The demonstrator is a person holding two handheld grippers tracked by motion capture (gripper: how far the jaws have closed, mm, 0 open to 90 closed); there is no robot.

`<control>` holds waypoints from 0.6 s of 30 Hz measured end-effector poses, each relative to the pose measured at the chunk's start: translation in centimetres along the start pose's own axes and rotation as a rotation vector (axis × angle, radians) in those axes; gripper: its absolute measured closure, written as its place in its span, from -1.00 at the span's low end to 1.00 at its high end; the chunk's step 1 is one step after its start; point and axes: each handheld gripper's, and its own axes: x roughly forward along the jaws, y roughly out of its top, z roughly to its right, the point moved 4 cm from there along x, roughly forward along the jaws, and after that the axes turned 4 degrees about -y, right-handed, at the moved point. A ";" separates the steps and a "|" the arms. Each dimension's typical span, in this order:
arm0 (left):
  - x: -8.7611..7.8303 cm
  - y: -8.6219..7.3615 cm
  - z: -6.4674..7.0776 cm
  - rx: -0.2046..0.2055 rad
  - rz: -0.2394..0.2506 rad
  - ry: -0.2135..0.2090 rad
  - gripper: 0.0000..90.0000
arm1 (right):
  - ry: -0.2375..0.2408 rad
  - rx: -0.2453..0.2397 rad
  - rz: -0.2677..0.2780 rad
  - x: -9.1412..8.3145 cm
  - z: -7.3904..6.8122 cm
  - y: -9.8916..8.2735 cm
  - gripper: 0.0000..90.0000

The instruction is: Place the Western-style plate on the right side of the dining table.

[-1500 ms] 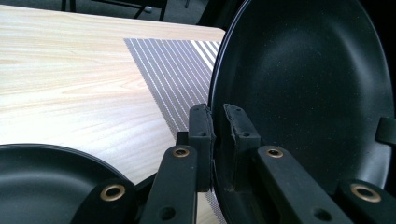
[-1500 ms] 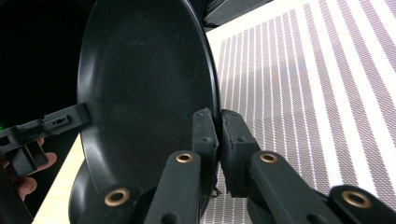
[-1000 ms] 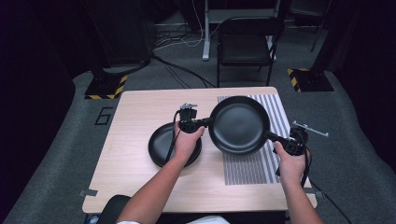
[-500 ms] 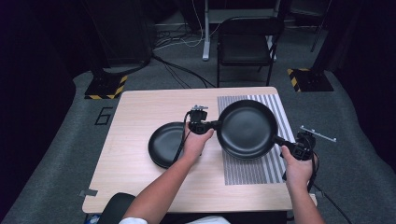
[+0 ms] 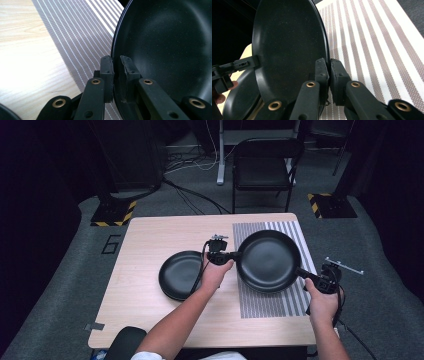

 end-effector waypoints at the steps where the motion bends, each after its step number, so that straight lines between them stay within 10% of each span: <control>1: 0.1 0.0 0.0 0.000 0.000 -0.001 0.80 | 0.000 0.005 -0.002 0.0 0.1 0.0 0.89; 18: 1.1 -0.3 0.5 0.004 -0.013 -0.014 0.81 | -0.010 0.014 0.001 -0.1 1.3 -0.1 0.89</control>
